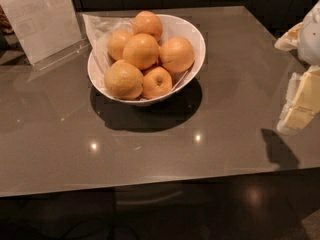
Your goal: Pick orange from white bowl
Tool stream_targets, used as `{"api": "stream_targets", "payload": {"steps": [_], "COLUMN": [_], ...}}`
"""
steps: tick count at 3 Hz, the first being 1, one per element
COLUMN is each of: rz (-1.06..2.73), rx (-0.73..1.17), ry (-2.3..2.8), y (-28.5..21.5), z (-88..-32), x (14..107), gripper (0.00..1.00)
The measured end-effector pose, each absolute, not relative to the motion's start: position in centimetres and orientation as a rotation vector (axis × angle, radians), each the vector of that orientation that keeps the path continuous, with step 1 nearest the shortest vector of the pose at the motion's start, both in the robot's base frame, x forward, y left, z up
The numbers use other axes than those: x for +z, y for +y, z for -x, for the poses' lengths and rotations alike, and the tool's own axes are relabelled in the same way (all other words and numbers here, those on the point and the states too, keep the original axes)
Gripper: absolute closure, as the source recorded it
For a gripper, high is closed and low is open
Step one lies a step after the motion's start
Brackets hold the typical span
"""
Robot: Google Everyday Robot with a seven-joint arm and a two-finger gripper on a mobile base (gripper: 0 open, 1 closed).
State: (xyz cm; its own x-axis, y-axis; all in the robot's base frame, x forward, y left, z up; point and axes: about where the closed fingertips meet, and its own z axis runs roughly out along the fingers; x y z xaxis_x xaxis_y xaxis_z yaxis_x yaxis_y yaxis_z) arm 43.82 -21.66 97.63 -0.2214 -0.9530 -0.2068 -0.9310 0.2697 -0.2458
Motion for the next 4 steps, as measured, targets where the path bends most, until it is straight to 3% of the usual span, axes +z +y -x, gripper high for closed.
{"api": "stream_targets", "payload": {"steps": [2,4], "rz": [1.71,1.895], "rx": [-0.054,0.186], "ry": [2.218,1.942], "y": [-21.3,-13.9], "z": [-44.5,-50.8], "x": [97.6,98.4], "gripper": [0.0,0.0]}}
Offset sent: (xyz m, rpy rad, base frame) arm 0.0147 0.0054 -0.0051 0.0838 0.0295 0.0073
